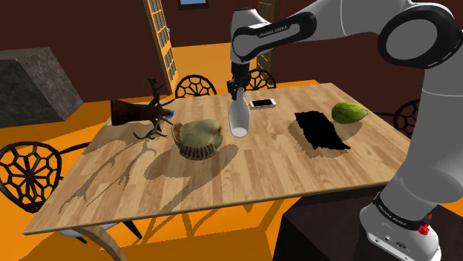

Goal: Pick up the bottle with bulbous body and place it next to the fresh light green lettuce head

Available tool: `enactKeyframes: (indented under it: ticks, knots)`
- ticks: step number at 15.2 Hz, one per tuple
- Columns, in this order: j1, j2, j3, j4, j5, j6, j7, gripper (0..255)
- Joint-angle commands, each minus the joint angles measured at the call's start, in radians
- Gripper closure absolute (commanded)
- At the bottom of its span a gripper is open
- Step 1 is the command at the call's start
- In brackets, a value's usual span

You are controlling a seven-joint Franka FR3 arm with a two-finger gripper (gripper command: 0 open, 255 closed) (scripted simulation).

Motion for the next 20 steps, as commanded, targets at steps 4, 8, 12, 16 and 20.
enactKeyframes:
  ticks: [4,8,12,16,20]
  knots:
    - [0.000,-0.007,0.001,0.060,0.002,-0.067,-0.001,255]
    - [0.001,-0.008,0.001,0.112,0.002,-0.120,-0.002,255]
    - [0.003,-0.005,0.002,0.171,0.002,-0.175,-0.002,255]
    - [0.005,0.003,0.002,0.236,0.001,-0.233,-0.002,255]
    - [0.008,0.016,0.003,0.309,-0.001,-0.293,-0.001,255]
